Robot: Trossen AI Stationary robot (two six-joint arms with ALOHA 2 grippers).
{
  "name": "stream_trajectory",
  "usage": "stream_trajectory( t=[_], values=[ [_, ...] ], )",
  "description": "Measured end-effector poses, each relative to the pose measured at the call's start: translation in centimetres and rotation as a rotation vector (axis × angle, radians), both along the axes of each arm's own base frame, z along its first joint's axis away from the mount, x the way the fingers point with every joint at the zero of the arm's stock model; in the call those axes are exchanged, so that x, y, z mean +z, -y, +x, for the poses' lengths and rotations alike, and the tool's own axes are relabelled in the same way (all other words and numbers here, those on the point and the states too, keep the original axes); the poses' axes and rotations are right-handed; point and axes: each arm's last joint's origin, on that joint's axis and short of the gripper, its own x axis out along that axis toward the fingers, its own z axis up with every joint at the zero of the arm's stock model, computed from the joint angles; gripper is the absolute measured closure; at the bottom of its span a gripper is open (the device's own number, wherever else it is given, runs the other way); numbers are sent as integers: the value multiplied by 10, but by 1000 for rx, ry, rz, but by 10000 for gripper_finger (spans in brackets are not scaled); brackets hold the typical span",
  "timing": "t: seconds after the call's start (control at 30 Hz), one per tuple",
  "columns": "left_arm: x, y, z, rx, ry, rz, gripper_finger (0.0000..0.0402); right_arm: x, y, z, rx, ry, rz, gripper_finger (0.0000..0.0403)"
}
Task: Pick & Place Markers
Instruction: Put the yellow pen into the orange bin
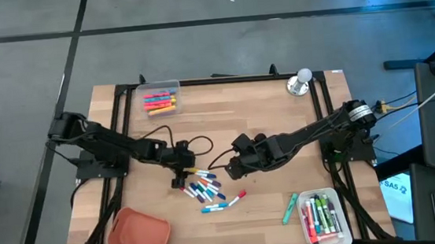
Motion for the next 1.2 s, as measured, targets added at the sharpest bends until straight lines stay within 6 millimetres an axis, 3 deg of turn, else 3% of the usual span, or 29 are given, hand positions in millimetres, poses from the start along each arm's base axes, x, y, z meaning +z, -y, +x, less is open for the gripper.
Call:
stream_trajectory(
  t=[0.17, 0.33, 0.53, 0.63, 0.77, 0.9, 1.03, 1.13, 1.2],
  values=[
    [-13, 1, 2, -21, -52, 11, 235, 0, -6, -1, 11, 2, 13, 156],
    [-18, 1, 4, -33, -69, 10, 282, 0, -7, -2, 1, 8, 21, 156],
    [-14, 1, 5, -31, -40, 14, 354, 0, -7, -2, 3, 7, 19, 156],
    [-9, -1, -1, 14, -42, 56, 368, 0, -7, -2, 12, 4, 10, 156],
    [22, 1, -8, 64, -70, 109, 361, 1, -4, 0, 25, 7, -2, 156],
    [63, 12, -32, 9, -184, 122, 355, 1, 0, 2, 48, -2, -23, 156],
    [100, 30, -62, -91, -243, -102, 364, 1, 7, 3, 59, -15, -44, 156],
    [114, 49, -85, -133, -313, -369, 363, 1, 14, 6, 64, -14, -58, 156],
    [117, 61, -97, -135, -366, -430, 359, 2, 18, 8, 69, -13, -68, 156]
  ],
)
